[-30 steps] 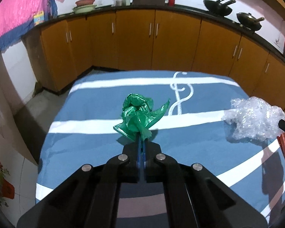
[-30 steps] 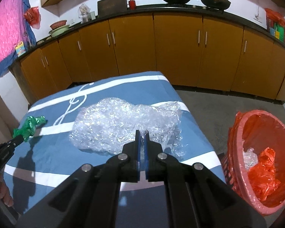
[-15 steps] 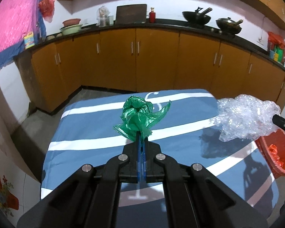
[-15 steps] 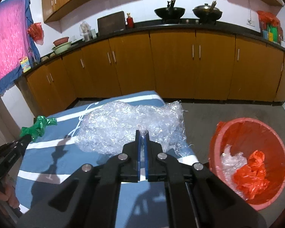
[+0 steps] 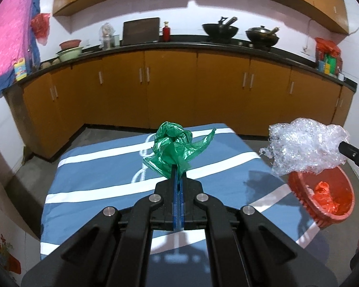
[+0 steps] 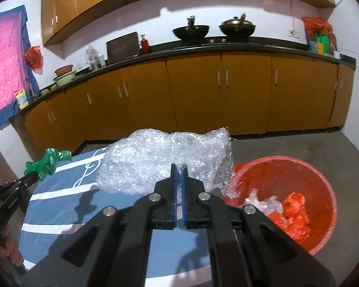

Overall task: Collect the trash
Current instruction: 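Carry the green bag and bubble wrap over the red basket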

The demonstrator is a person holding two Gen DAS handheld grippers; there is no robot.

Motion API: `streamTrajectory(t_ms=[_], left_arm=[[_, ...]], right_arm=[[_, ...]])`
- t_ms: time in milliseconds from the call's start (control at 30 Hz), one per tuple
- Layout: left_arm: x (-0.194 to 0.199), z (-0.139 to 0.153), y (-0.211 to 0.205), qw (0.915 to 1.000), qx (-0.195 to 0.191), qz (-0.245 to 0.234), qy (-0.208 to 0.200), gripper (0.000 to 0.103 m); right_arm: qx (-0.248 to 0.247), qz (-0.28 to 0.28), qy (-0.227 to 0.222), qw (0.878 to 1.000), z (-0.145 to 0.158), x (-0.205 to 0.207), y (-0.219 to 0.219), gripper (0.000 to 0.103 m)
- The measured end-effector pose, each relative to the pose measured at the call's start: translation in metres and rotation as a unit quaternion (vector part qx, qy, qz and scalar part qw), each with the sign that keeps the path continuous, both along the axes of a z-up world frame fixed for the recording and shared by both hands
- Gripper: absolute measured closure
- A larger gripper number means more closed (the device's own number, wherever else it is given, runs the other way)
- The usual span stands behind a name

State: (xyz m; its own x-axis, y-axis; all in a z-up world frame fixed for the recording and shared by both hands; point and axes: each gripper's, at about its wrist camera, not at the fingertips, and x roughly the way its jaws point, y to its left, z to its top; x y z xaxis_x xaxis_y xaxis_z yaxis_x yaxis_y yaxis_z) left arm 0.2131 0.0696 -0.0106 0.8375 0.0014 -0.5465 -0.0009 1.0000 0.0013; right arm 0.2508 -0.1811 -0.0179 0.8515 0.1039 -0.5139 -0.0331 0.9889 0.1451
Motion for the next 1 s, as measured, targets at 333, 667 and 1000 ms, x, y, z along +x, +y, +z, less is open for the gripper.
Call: streamTrajectory(t_ms=[333, 667, 1000], left_arm=[[0.005, 0.007, -0.064, 0.9984, -0.003, -0.056, -0.006, 0.102], [0.013, 0.005, -0.133, 0.9926, -0.014, -0.121, 0.002, 0.102], [0.014, -0.019, -0.218, 0.9804, -0.015, -0.195, 0.026, 0.102]], right_arm=[[0.002, -0.059, -0.012, 0.998, 0.007, -0.013, -0.066, 0.099], [0.002, -0.113, -0.014, 0.993, 0.005, -0.023, -0.133, 0.099], [0.009, -0.16, -0.004, 0.987, -0.014, -0.027, -0.188, 0.099]])
